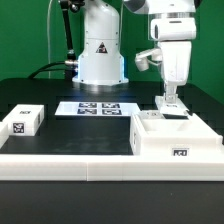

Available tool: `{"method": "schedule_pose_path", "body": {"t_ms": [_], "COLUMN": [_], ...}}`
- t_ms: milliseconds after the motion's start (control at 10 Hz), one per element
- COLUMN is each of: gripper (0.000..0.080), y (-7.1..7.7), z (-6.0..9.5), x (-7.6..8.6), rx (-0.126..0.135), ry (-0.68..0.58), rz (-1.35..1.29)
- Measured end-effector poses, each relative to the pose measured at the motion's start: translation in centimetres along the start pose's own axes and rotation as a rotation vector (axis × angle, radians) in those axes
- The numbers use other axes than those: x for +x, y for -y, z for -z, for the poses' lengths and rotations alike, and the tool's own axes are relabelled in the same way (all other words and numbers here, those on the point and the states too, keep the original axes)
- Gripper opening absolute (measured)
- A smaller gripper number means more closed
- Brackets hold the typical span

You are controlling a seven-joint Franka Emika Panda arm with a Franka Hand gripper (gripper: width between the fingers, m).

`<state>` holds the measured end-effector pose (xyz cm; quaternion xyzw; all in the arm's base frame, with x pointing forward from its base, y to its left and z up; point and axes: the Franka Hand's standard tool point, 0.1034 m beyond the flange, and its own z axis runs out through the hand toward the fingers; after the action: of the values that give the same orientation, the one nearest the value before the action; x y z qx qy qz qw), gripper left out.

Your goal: Assemble cabinet

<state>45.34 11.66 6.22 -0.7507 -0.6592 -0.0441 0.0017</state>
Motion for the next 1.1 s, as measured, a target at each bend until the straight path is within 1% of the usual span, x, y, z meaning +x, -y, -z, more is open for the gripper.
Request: {"method": "schedule_pose_path", "body": {"t_ms": [200,700,1100], "gripper": [0.0070,0.0070,0.0070], "y": [-0.37,-0.43,0.27], "z": [-0.09,-0.10,-0.17], "x": [0.13,0.08,0.03], "rx": [-0.002,-0.004,0.002], "ry": [-0.003,-0.004,0.004], "rz": [-0.018,-0.034,-0.007]}}
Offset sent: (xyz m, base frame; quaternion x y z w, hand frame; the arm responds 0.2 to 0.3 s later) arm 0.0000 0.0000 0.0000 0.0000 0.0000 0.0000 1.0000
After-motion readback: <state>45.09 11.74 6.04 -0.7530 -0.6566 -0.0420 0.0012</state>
